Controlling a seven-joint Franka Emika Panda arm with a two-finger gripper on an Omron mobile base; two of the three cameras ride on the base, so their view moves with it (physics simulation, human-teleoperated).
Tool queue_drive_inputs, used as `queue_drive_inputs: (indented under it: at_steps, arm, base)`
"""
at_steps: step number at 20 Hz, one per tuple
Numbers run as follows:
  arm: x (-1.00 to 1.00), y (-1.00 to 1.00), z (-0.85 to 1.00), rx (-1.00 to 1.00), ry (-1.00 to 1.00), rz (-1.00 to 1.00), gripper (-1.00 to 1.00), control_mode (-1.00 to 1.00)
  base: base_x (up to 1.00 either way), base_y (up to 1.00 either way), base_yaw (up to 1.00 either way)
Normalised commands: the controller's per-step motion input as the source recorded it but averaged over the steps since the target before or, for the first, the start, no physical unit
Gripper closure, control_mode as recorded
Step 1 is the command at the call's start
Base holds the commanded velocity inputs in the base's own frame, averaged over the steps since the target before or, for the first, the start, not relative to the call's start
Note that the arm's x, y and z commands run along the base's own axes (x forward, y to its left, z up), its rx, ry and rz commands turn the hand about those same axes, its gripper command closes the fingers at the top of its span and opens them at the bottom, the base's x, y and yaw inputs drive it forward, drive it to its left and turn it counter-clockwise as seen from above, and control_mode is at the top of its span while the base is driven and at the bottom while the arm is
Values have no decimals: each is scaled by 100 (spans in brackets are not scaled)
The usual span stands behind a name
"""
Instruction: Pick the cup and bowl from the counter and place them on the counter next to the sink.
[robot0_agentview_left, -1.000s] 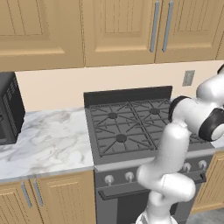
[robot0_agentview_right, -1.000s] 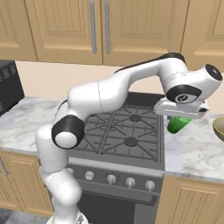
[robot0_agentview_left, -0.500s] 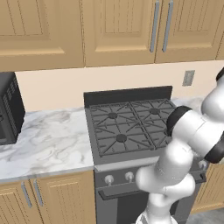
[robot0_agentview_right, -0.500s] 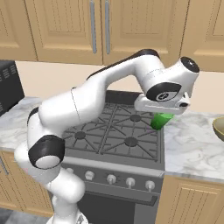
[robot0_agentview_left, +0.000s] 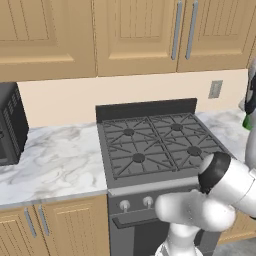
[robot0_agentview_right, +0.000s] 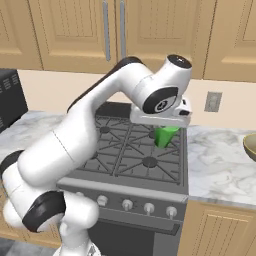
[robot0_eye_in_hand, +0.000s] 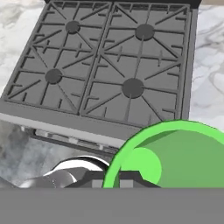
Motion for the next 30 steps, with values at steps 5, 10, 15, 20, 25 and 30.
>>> queue_drive_inputs:
  at_steps: [5, 10, 15, 20, 25, 30]
  arm:
    - [-9, 33, 0, -9, 16, -22, 100, -100]
    - [-6, 45, 0, -5, 9, -26, 100, -100]
    - [-16, 44, 0, 0, 0, -24, 100, -100]
    - [-19, 58, -3, 0, -5, -19, 100, -100]
    - [-4, 69, -2, 0, -12, -17, 100, -100]
    - [-4, 64, -4, 0, -16, -16, 100, -100]
  base:
    - [0, 0, 0]
    - [0, 0, 0]
    - [0, 0, 0]
    - [0, 0, 0]
    - [0, 0, 0]
    - [0, 0, 0]
